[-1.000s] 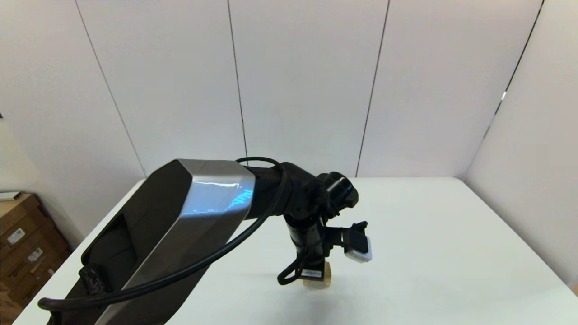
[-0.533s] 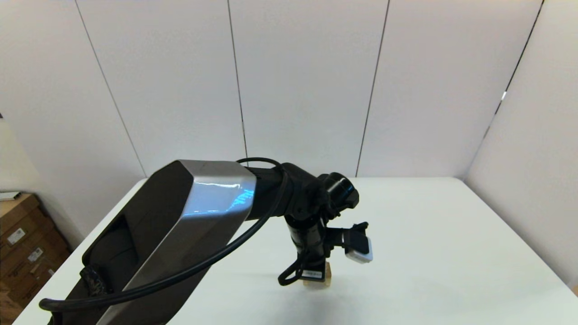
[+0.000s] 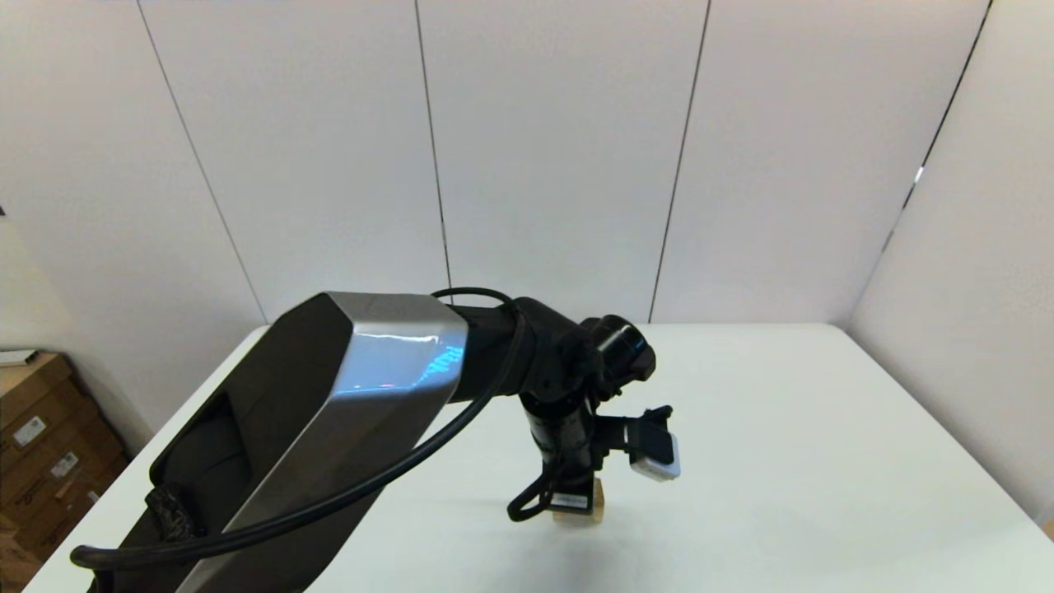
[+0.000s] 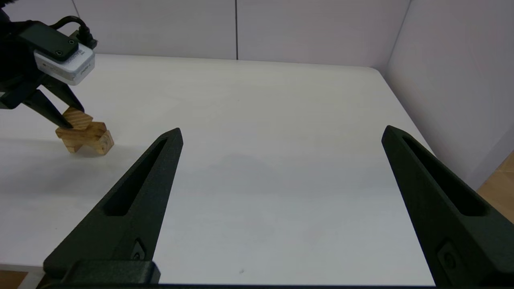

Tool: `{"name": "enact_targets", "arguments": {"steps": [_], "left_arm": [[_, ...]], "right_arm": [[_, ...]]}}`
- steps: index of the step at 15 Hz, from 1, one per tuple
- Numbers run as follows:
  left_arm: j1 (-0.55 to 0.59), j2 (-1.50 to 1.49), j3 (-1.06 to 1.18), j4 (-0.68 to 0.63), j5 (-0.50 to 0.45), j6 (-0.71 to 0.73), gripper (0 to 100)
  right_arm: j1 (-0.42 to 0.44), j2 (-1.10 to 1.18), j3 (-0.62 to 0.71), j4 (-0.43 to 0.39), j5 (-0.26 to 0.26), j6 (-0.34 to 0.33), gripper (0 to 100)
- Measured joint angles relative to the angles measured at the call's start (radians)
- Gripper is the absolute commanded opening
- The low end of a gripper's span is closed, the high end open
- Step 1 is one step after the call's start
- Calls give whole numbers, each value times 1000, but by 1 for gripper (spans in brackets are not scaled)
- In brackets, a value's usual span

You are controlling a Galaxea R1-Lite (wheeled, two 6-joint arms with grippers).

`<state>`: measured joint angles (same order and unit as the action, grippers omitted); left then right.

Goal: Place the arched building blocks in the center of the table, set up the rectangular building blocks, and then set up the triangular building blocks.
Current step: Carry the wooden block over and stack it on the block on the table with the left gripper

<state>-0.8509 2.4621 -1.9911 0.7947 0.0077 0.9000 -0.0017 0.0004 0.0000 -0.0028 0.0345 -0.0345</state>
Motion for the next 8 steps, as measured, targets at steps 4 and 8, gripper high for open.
{"name": "enact_targets", "arguments": {"steps": [4, 8], "left_arm": [[-2, -3, 0, 1, 0, 0, 0], [-6, -3, 0, 2, 0, 0, 0]], "right_arm": [[0, 0, 0, 0, 0, 0, 100], [0, 0, 0, 0, 0, 0, 100]]}}
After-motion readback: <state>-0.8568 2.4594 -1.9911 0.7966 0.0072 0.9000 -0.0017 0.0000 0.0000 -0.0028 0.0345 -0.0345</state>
